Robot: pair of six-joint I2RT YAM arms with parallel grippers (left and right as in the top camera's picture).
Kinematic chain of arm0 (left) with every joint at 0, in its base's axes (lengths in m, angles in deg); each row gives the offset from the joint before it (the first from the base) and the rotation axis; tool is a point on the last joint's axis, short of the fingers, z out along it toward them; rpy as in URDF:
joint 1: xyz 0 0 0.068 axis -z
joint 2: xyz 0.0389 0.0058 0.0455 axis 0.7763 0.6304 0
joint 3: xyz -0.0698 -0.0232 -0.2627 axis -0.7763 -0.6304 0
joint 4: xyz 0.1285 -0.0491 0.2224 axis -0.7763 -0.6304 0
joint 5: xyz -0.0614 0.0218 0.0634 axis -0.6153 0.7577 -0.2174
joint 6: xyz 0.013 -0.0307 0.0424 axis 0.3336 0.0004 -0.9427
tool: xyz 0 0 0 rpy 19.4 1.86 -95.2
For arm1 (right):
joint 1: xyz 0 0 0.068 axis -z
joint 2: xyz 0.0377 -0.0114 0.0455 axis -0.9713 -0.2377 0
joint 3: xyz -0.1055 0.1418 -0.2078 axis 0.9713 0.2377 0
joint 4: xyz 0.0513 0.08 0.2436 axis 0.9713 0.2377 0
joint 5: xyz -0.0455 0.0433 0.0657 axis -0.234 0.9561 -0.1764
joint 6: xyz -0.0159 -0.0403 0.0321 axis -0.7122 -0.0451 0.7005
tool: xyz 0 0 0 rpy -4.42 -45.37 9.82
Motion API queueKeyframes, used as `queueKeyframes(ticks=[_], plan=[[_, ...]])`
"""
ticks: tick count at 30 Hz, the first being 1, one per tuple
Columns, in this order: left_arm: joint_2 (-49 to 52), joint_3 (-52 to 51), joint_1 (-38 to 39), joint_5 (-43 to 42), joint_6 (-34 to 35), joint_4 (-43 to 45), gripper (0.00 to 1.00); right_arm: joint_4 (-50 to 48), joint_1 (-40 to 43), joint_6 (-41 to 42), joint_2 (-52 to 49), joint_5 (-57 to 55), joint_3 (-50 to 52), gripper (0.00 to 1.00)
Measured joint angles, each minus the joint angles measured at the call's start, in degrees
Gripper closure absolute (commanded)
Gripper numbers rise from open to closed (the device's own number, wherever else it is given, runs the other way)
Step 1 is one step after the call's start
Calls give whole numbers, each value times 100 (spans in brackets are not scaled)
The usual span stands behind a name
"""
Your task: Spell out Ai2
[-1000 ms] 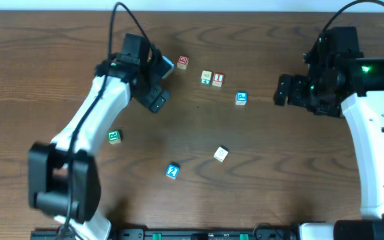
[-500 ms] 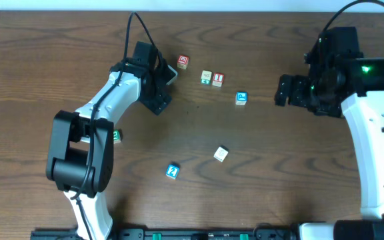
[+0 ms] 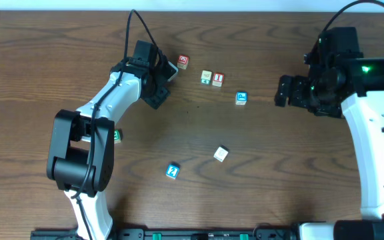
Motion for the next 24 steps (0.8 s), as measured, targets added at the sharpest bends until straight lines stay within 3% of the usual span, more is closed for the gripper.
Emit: queueKeyframes(ticks=[24], plan=[[85, -2, 0, -170, 240, 133, 38, 22, 0, 0, 0, 0, 0, 1]])
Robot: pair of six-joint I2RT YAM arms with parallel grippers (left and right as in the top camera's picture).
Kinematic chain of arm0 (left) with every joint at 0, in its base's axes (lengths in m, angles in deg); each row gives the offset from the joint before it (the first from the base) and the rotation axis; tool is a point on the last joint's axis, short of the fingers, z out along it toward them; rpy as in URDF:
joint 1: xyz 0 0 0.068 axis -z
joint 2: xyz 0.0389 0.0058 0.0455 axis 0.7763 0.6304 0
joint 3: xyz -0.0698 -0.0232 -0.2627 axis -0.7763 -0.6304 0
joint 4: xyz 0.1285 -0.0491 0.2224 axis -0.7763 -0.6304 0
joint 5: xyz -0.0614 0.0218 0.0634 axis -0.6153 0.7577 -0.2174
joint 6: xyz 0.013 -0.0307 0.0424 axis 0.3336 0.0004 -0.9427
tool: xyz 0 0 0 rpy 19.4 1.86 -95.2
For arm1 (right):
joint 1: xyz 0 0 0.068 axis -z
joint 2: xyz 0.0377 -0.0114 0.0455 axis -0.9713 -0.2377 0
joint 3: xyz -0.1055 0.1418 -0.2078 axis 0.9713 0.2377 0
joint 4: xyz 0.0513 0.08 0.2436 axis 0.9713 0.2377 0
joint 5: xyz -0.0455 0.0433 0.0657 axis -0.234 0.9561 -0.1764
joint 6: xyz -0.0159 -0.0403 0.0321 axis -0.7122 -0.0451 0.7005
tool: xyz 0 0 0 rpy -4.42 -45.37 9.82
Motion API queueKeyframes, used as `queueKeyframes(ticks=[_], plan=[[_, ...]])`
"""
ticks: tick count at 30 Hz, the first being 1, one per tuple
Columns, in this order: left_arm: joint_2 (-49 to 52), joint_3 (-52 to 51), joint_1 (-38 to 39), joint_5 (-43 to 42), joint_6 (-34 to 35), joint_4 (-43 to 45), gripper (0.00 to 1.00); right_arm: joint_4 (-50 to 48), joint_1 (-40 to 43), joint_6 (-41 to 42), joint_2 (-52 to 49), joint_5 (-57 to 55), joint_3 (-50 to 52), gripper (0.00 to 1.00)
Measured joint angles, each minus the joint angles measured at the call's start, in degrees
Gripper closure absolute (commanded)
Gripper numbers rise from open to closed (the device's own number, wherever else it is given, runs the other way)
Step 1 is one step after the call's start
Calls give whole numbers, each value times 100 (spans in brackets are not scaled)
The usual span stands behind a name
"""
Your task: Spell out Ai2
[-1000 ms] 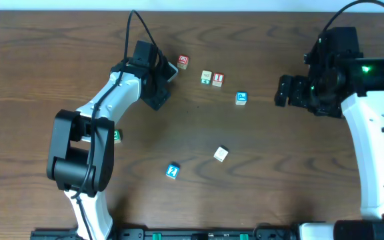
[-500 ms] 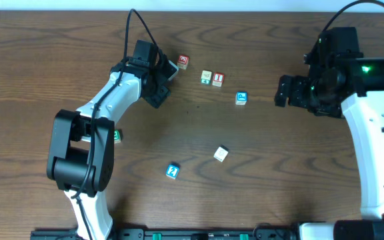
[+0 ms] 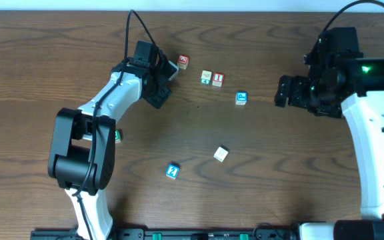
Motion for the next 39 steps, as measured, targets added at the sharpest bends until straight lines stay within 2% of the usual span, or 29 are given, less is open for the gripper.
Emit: queueKeyframes(ticks=[25, 28, 31, 36, 39], plan=[[262, 0, 0, -103, 149, 175, 39, 4, 0, 0, 0, 2, 0, 1], [356, -2, 0, -138, 173, 203, 57, 0, 0, 0, 0, 0, 0, 1], [358, -4, -2, -136, 201, 280, 65, 2, 0, 0, 0, 0, 0, 1], [358, -4, 0, -107, 201, 404, 87, 0, 0, 0, 0, -2, 0, 1], [358, -4, 0, -33, 385, 439, 86, 2, 0, 0, 0, -2, 0, 1]])
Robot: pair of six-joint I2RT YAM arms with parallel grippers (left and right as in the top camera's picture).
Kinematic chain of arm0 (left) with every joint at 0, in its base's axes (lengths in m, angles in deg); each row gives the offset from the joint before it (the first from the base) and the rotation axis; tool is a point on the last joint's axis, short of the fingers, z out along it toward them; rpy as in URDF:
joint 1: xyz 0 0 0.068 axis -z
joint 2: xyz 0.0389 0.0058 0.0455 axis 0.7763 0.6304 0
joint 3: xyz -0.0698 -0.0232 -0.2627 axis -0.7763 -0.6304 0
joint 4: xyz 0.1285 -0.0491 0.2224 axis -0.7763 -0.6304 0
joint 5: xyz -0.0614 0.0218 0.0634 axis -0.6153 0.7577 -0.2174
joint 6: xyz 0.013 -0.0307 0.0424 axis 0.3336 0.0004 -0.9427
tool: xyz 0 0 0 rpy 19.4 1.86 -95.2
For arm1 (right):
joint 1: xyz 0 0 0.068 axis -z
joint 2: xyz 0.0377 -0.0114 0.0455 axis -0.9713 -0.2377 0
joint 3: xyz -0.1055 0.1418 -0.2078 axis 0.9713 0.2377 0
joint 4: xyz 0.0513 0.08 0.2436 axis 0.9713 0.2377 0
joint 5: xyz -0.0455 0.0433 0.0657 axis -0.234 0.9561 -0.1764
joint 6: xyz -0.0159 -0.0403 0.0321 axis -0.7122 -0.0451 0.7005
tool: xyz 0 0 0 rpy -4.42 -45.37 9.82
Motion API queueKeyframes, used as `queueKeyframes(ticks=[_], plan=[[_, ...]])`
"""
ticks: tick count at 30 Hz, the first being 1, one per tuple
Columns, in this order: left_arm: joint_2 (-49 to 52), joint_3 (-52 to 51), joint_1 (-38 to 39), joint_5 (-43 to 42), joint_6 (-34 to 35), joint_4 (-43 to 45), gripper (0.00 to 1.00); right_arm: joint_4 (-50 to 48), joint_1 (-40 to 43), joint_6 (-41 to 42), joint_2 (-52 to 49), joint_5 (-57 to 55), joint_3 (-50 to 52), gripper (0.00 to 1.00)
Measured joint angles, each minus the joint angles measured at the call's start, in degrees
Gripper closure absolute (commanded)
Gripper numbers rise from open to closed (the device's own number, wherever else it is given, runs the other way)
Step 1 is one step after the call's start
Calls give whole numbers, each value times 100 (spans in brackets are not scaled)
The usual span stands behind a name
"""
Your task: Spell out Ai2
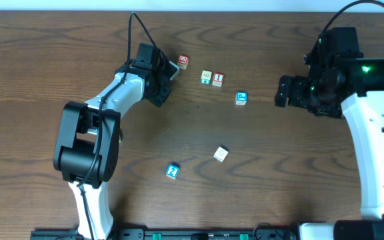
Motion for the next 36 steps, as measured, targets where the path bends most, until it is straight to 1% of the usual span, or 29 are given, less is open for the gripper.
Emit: queueKeyframes(ticks=[11, 16, 20, 27, 36], plan=[[0, 42, 85, 2, 1429, -136, 87, 0, 0, 0, 0, 0, 0, 1], [0, 57, 330, -258, 2050, -181, 88, 0, 0, 0, 0, 0, 0, 1], [-2, 76, 614, -258, 2514, -260, 91, 15, 0, 0, 0, 0, 0, 1], [-9, 149, 1056, 157, 3405, -553, 93, 46, 0, 0, 0, 2, 0, 1], [-9, 164, 1410, 929, 4481, -647, 93, 52, 0, 0, 0, 2, 0, 1]])
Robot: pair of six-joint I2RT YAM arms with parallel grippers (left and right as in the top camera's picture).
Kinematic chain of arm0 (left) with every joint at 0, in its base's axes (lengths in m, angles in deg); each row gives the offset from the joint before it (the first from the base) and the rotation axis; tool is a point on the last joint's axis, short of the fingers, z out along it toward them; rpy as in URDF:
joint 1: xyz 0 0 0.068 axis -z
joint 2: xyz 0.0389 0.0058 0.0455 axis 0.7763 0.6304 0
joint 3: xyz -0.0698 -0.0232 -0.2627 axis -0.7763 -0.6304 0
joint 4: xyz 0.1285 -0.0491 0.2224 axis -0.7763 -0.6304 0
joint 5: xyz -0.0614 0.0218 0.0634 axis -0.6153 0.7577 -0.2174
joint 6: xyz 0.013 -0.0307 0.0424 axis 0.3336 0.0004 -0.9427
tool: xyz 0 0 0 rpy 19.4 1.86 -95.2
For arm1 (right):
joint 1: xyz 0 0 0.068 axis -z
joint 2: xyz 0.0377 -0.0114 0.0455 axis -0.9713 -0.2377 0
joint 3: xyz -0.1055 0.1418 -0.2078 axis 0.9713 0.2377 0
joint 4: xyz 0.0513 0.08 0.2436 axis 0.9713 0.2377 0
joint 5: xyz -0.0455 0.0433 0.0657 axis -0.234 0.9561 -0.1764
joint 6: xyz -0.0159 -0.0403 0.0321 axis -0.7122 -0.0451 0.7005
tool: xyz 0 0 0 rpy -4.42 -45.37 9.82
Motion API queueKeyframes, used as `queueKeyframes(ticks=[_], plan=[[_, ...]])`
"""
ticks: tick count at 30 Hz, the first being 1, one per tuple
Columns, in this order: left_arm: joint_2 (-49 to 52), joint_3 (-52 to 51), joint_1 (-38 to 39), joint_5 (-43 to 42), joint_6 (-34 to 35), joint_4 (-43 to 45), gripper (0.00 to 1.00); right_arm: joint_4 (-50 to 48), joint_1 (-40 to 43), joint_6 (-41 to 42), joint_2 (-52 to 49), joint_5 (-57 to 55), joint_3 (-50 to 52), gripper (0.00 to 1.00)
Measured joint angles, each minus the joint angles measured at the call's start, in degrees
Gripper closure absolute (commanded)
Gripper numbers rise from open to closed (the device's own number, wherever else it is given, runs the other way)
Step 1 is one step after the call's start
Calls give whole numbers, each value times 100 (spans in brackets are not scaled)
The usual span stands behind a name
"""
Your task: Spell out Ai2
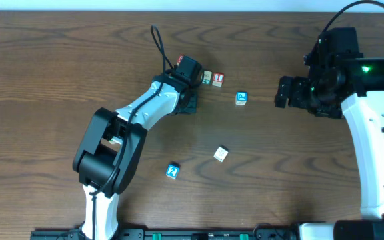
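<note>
Small letter blocks lie scattered on the dark wooden table point(59, 60). A tan-and-green block point(207, 77) and a red-and-white block point(218, 79) sit side by side at the back centre. A light-blue block point(241, 98) lies to their right. A white block point(221, 154) and a blue block with a white 2 point(172, 171) lie nearer the front. Just a red sliver of another block point(181, 59) shows behind my left gripper point(196, 80), which is right beside the tan-and-green block; its fingers are hidden under the wrist. My right gripper point(282, 91) hovers far right, away from all blocks.
The left arm point(139, 110) stretches diagonally from the front left across the table's middle. The right arm point(372, 133) stands along the right edge. A black rail point(192, 233) runs along the front edge.
My left gripper has moved right, from beside the red block at the back left to just left of the tan-and-green block. The arm now covers most of that red block. The right arm is unchanged.
At all three earlier moments my left gripper sat at the back left, close to the red block, shifting only slightly. A green block by the left arm's elbow was visible at first, then covered. Now the gripper is beside the tan-and-green block. No block has visibly moved.
</note>
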Motion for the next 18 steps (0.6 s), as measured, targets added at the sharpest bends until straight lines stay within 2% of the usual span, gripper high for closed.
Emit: queueKeyframes(ticks=[6, 16, 18], plan=[[0, 15, 22, 129, 428, -195, 90, 7, 0, 0, 0, -2, 0, 1], [-9, 22, 22, 190, 570, -313, 66, 9, 0, 0, 0, 0, 0, 1], [-9, 20, 22, 181, 586, -365, 58, 9, 0, 0, 0, 0, 0, 1]])
